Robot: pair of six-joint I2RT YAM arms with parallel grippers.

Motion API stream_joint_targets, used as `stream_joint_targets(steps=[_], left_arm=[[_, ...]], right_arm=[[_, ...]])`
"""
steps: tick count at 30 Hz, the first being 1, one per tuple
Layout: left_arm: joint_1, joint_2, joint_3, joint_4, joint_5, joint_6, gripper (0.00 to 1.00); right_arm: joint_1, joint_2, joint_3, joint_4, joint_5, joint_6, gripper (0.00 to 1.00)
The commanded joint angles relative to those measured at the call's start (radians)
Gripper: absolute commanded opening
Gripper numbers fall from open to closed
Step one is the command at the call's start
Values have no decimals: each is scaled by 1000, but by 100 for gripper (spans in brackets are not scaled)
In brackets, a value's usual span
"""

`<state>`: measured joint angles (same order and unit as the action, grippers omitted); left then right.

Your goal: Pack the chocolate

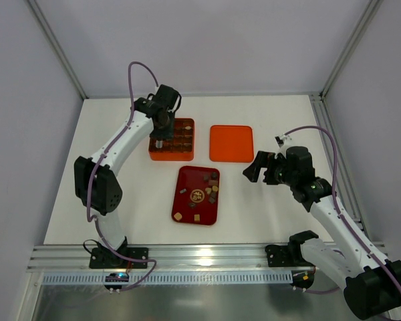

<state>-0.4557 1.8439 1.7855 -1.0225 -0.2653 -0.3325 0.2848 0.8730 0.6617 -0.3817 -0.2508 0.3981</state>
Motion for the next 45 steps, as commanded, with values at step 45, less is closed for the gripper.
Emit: stream_joint_targets(steps=[45], left_arm=[[-465, -509, -414, -74, 60, -224, 38]], right_arm=[[5, -34, -27, 30, 19, 10, 100]])
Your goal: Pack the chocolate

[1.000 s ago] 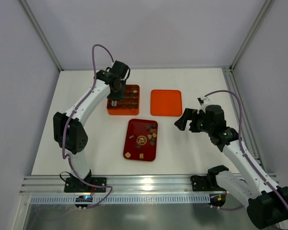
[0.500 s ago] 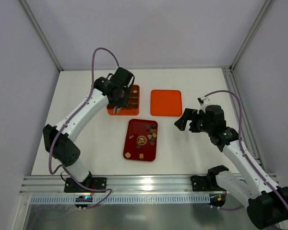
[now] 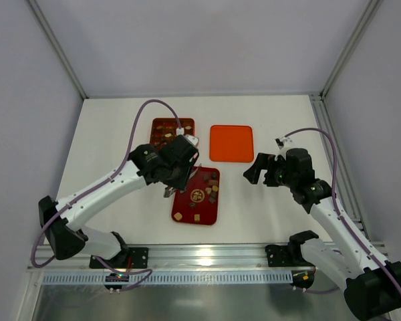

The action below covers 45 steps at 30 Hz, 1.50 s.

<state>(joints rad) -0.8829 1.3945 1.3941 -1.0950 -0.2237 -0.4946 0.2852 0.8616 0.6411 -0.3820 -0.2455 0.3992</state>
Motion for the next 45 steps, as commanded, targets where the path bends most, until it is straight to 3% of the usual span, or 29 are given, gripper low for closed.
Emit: stream_joint_targets(steps=[1, 8, 19, 45], left_arm=[[-66, -66, -30, 1, 21, -76, 39], [-188, -72, -93, -12, 14, -125, 39], [-290, -49, -133, 30, 29, -148, 40], [-307, 87, -112, 104, 38, -105, 40]], right_arm=[[5, -24, -6, 31, 14, 9, 100], [5, -45, -8, 11, 18, 9, 100], [3, -61, -11, 0, 23, 15, 100], [5, -72, -1, -18, 31, 1, 100]])
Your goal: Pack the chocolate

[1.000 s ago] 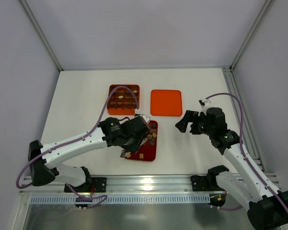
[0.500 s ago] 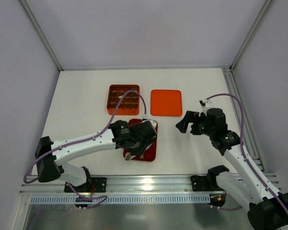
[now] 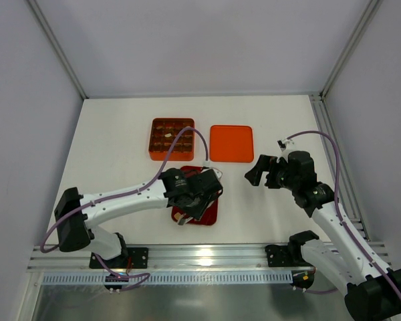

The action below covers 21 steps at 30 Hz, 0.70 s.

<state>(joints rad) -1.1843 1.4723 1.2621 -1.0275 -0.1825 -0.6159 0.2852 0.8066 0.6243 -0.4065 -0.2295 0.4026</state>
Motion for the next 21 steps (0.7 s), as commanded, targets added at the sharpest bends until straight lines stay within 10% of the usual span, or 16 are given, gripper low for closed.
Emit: stream_joint_targets(steps=[1, 21], left_arm=[[-5, 13, 22, 35, -5, 19, 39], [-6, -10, 36, 3, -23, 16, 32]], right_arm=[[5, -18, 14, 5, 15, -2, 100], [5, -14, 5, 15, 10, 5, 100]])
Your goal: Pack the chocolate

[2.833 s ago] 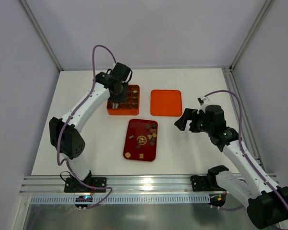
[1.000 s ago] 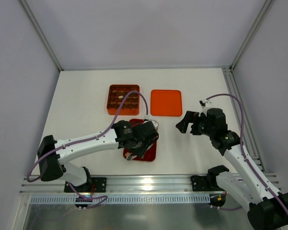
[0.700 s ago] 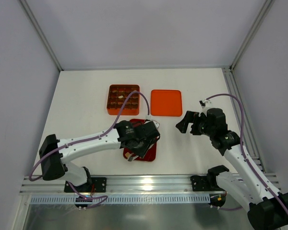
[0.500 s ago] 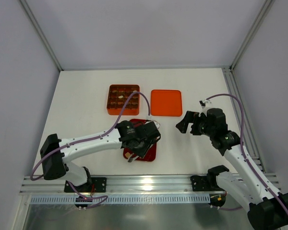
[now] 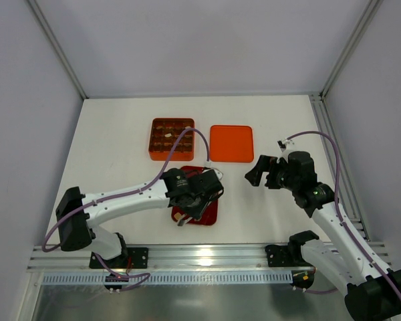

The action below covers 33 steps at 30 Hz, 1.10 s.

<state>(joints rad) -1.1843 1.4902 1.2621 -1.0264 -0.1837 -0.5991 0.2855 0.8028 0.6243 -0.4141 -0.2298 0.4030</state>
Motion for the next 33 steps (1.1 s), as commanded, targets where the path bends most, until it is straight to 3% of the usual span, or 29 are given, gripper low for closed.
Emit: stream_joint_targets(steps=[1, 33], left_arm=[[-6, -34, 37, -3, -25, 1, 32], [-5, -93, 19, -44, -50, -10, 33]], right_arm=[[3, -11, 5, 24, 10, 5, 100], [4, -10, 3, 24, 9, 8, 100]])
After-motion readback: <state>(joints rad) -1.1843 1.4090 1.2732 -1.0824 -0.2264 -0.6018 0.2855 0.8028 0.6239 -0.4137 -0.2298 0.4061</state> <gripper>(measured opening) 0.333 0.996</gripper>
